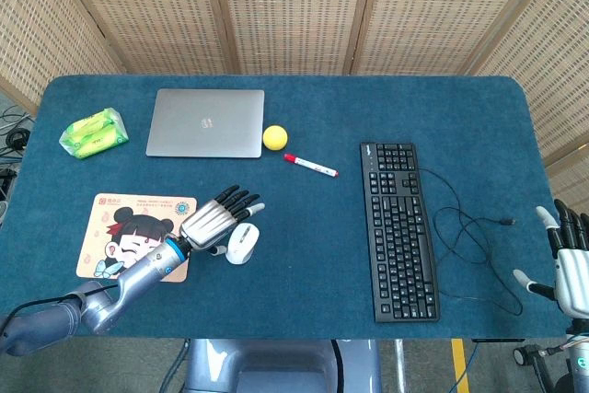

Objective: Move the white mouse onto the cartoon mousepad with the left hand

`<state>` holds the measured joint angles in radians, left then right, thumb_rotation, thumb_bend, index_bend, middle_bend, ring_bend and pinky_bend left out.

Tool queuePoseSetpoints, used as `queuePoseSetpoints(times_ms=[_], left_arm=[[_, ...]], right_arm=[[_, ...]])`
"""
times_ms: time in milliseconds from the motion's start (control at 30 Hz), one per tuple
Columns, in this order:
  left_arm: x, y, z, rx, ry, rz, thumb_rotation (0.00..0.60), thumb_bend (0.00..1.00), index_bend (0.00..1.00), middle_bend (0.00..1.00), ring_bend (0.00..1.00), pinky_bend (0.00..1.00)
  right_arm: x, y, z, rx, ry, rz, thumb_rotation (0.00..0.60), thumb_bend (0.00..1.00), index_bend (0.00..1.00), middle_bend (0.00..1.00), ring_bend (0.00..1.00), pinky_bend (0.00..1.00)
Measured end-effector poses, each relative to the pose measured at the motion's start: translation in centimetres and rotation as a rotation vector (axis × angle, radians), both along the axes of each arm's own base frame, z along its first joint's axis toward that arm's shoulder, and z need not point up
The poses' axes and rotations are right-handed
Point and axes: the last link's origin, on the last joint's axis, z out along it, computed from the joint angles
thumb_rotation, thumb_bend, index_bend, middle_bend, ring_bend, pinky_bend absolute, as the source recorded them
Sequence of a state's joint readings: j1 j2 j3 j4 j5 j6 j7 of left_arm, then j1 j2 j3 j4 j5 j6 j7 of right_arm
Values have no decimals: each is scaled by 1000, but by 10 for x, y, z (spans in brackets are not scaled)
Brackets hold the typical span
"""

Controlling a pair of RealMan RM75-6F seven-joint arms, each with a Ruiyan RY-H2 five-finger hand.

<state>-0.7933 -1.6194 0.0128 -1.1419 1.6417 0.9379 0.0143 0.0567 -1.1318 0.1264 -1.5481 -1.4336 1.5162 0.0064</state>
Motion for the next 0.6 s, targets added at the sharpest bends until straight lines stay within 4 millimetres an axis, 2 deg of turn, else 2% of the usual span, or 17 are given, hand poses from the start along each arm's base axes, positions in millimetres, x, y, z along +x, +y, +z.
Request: queuePoseSetpoints(times_ms=[267, 600], left_arm=[[8, -16, 2, -26, 101, -114, 600, 0, 0, 0, 0, 0], [7, -7, 24, 40, 224, -297, 600, 0, 0, 0, 0, 0]], right_arm=[[-1, 0, 2, -5, -5, -2, 600, 2, 92, 0, 0, 0], [-4, 1, 8, -27, -20, -14, 600, 2, 92, 0, 0, 0]])
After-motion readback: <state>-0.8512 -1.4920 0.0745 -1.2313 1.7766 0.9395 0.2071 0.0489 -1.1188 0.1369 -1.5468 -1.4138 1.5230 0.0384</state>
